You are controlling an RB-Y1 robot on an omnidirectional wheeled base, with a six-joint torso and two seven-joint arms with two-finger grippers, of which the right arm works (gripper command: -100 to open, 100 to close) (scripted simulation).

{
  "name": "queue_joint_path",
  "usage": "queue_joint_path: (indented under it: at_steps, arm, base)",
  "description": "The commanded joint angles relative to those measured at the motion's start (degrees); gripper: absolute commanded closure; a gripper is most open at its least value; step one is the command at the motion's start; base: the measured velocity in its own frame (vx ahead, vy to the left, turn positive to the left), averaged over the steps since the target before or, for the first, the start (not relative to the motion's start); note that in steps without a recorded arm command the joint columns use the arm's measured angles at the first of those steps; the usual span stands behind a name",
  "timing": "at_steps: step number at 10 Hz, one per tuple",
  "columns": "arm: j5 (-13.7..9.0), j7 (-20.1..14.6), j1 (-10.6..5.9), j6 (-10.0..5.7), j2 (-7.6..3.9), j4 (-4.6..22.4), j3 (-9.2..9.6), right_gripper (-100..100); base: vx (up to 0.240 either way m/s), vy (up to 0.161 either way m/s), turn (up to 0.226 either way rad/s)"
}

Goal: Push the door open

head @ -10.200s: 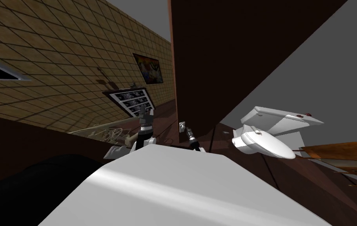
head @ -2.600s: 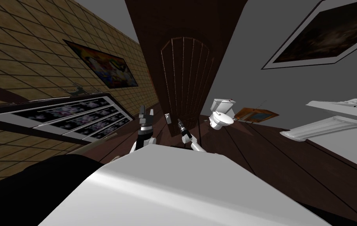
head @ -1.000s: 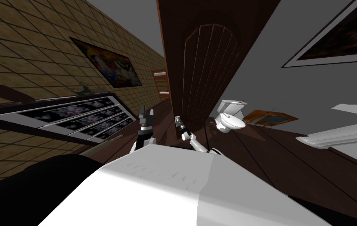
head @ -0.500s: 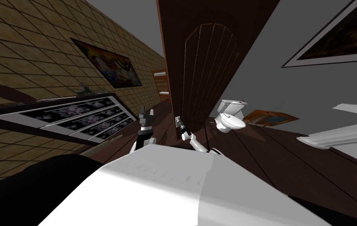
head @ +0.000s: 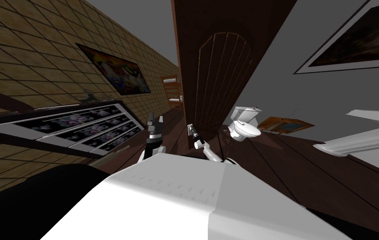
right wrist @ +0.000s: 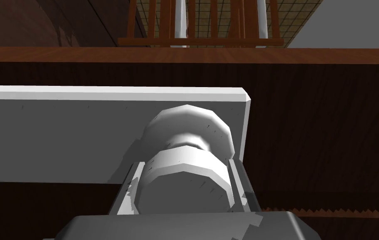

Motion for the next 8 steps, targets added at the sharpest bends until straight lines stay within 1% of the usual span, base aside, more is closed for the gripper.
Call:
queue_joint_path:
  at_steps: [1,2,3,5,7,8]
  arm:
    - [0.0,-0.1,-0.91,-0.74,-0.63,0.9,-1.56,100]
    - [0.0,0.0,-1.02,-0.82,-0.79,1.1,-2.41,100]
    - [0.0,0.0,-1.08,-0.87,-0.82,1.2,-2.84,100]
    - [0.0,0.1,-1.31,-1.04,-0.60,1.7,-4.57,100]
    - [0.0,0.2,-1.52,-1.20,0.10,2.1,-6.10,100]
    - [0.1,0.3,-1.64,-1.29,0.78,2.4,-7.00,100]
  base:
    - [0.085,0.186,-0.077]
    - [0.117,0.191,-0.067]
    - [0.116,0.164,-0.072]
    - [0.103,0.170,-0.070]
    - [0.085,0.174,-0.093]
    - [0.115,0.184,-0.109]
